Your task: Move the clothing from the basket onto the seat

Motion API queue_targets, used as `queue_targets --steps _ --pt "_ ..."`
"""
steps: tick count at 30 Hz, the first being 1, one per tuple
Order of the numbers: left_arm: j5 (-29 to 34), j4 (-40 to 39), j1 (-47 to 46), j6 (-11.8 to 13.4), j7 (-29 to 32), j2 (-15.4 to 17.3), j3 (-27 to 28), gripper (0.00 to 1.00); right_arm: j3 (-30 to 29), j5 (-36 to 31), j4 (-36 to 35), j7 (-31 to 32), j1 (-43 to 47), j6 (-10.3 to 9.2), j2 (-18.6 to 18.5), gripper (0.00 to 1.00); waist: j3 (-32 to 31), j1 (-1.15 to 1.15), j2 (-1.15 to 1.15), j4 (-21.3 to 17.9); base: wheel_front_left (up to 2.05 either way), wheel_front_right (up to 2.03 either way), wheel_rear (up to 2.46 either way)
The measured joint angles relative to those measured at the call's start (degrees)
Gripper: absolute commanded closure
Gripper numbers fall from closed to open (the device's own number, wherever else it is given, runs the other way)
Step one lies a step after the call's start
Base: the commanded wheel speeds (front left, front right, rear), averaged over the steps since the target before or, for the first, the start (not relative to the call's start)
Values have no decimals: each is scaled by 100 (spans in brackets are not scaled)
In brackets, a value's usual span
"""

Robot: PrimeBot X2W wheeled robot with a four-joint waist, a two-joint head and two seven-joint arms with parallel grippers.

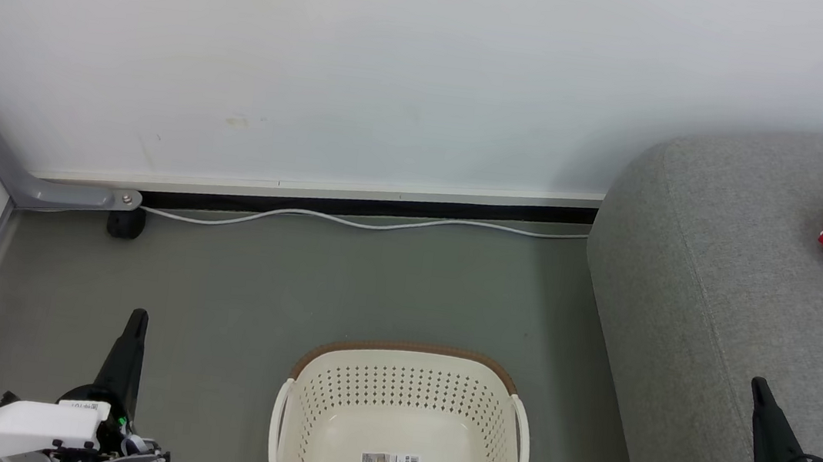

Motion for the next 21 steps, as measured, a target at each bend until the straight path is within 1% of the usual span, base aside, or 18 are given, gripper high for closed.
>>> queue_targets --steps 21 --pt "10 1 0 0 8 -11 23 100 -8 0 2 34 0 0 7 100 0 0 0 0 0 0 0"
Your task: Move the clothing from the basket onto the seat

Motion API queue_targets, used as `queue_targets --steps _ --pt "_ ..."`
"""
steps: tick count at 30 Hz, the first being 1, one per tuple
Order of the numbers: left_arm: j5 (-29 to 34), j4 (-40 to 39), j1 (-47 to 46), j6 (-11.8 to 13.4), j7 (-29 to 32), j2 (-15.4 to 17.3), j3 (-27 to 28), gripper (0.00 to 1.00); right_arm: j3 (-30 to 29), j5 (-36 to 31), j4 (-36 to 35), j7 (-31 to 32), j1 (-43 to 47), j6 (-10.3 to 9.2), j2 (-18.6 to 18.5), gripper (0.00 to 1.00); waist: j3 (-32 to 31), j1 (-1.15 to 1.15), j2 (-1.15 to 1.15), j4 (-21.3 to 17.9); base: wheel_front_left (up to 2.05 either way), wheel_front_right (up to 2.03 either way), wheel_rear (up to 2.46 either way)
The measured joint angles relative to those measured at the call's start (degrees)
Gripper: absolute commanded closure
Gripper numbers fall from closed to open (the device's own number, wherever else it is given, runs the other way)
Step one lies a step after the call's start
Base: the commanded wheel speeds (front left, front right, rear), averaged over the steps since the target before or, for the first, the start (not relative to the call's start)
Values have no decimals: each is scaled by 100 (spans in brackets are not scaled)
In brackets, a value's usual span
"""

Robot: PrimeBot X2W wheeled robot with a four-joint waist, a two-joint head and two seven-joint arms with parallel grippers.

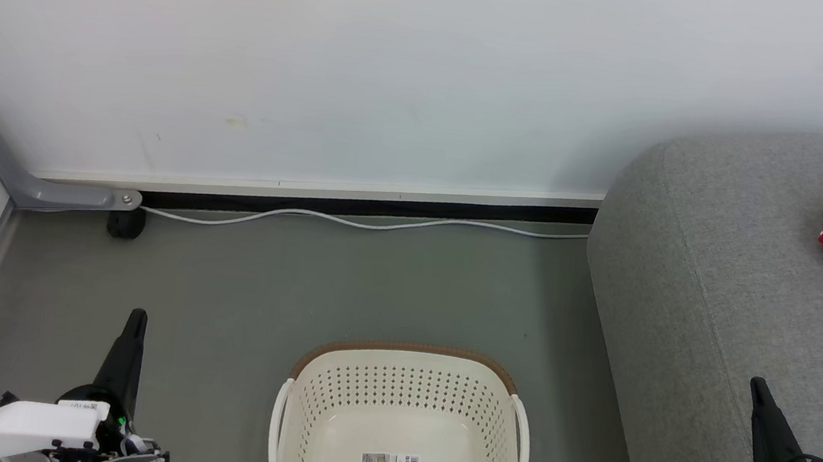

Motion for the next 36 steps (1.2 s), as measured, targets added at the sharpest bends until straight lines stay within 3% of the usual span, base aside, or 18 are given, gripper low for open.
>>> queue_targets --steps 36 --pt "41 0 0 0 26 -15 37 100 -11 -1 2 5 -1 0 9 100 0 0 0 0 0 0 0"
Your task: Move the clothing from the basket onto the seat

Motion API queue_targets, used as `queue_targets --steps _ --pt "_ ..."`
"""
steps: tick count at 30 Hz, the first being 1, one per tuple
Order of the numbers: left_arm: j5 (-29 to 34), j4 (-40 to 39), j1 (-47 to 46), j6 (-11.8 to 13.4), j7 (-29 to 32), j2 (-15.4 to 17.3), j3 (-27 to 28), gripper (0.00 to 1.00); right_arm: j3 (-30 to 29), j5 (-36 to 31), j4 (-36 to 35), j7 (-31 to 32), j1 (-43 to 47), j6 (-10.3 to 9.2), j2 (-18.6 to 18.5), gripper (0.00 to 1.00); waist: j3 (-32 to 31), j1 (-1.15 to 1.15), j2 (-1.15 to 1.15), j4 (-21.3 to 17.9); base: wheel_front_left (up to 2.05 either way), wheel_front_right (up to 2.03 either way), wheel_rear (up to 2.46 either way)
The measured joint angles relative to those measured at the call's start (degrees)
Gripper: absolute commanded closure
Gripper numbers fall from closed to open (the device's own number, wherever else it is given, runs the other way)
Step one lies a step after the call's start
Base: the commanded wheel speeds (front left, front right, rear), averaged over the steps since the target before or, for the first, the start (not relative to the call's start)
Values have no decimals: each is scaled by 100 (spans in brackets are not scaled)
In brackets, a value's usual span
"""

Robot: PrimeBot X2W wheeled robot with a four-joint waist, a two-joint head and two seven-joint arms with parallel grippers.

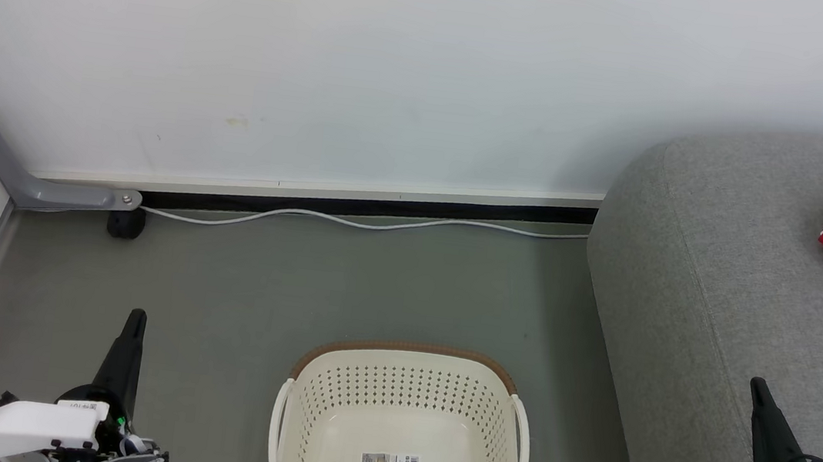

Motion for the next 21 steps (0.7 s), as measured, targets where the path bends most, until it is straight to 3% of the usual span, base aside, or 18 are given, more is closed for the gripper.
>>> queue_targets --steps 21 --pt "1 0 0 0 14 -3 12 100 -3 -9 1 0 0 0 1 100 0 0 0 0 0 0 0"
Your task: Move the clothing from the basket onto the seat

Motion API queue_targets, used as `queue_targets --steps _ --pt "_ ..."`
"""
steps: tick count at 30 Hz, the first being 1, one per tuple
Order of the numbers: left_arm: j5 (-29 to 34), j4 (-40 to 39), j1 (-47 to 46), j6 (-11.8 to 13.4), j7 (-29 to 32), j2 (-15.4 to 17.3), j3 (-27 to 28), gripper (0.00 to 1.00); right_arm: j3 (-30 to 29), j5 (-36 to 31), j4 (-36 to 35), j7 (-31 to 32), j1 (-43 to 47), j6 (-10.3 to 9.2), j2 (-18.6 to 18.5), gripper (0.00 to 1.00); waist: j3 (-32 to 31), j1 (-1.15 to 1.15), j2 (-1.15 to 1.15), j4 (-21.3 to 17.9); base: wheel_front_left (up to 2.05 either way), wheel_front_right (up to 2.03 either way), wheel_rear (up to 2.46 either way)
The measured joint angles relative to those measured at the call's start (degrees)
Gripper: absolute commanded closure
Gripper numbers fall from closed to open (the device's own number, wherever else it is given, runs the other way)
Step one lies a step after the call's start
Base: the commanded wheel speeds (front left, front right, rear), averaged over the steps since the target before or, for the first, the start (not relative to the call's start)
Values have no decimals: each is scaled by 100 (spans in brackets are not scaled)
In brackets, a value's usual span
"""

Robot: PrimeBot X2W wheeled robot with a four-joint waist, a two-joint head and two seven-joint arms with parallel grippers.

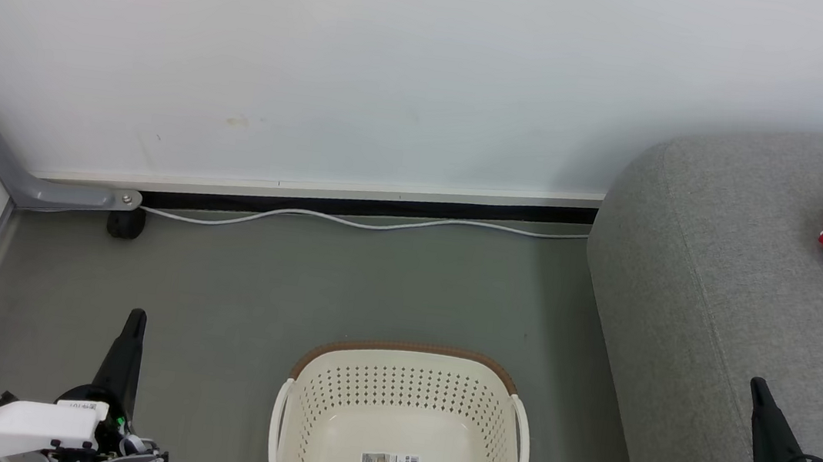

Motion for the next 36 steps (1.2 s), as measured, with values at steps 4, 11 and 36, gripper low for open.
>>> queue_targets --steps 4,11,36 --pt "0 0 0 0 0 0 1 100 -1 -4 0 0 0 0 1 100 0 0 0 0 0 0 0" --pt "0 1 0 0 1 -1 5 100 -1 -4 0 0 0 0 1 100 0 0 0 0 0 0 0" --pt "41 1 0 0 1 -8 18 100 -4 -5 0 0 0 0 3 100 0 0 0 0 0 0 0"
